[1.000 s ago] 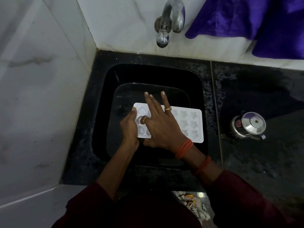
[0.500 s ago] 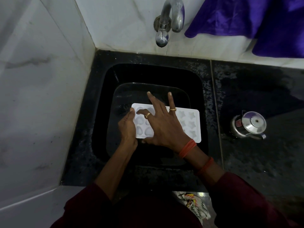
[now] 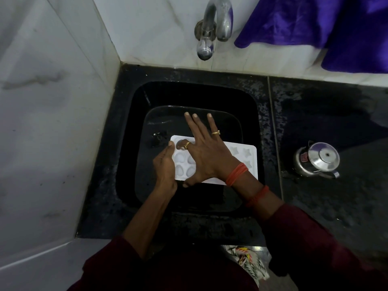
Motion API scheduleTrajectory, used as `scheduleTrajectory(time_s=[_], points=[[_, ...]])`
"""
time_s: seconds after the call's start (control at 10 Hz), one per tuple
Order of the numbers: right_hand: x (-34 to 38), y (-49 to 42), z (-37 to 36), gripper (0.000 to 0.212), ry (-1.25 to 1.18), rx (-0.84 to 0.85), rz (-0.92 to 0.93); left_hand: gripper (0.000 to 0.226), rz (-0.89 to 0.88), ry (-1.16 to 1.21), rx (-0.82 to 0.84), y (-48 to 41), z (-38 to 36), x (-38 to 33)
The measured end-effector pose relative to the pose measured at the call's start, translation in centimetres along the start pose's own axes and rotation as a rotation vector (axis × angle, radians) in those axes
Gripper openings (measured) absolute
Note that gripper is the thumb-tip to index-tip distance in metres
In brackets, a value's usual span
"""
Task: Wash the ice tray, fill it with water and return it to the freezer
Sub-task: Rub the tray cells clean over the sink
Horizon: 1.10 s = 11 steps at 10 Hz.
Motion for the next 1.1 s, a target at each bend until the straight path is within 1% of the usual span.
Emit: scheduleTrajectory(time_s=[0.1,0.2,0.3,0.4,0.5,0.6,0.7,0.8,0.9,1.0,1.1], points=[[-0.3,-0.3,0.5,0.113,0.061,-0.007,0.007,0.021,0.002,-0.001,0.006,-0.3,-0.2,-0.2],[-0.3,-0.4,0.9,0.104,0.072,-0.04,0.016,0.021,-0.026,0.002,0.011,-0.5,-0.5,-0.7],[-0.2,-0.5,1.1,0.094,0.077,-0.089,0.035,0.024,-0.017,0.016,0.007,-0.5,-0.6,-1.1],[-0.3,-0.3,1.1,0.094,0.043,-0.11,0.026,0.034,-0.007,0.045,0.004,-0.5,-0.8,-1.3],[-0.4,-0.2,1.1,0.096,0.027,-0.117,0.014,0.039,-0.008,0.059,-0.014,-0.5,-0.6,-1.4],[-0.3,0.1,1.0,0.089,0.018,-0.121,0.025,0.036,-0.011,0.055,-0.039,-0.7,-0.3,-1.3],[-0.1,0.4,0.5,0.087,0.046,-0.101,0.037,0.029,0.006,0.051,-0.054,-0.8,-0.2,-1.3],[0.3,1.0,-0.6,0.088,0.062,-0.08,0.049,0.037,0.041,0.082,-0.049,-0.9,-0.1,-0.9],[1.0,2.0,-1.6,0.093,0.035,-0.038,0.068,0.045,0.081,0.16,-0.097,-0.9,0.2,-0.5],[1.9,3.1,-2.2,0.083,-0.019,-0.041,0.066,0.045,0.099,0.182,-0.108,-0.8,0.2,-0.4],[1.8,3.9,-2.5,0.078,-0.043,-0.047,0.005,0.039,0.092,0.212,-0.124,-0.7,0.5,-0.6]])
Point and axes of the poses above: each hand's wrist, its own y-axis away from the middle knuckle, its own z-axis out of the back of the hand, x = y × z, the point moved 6 cm from there along -y, towards the middle knuckle, and after that the axes turned 5 degrees about -x, right-handed, at the moved point
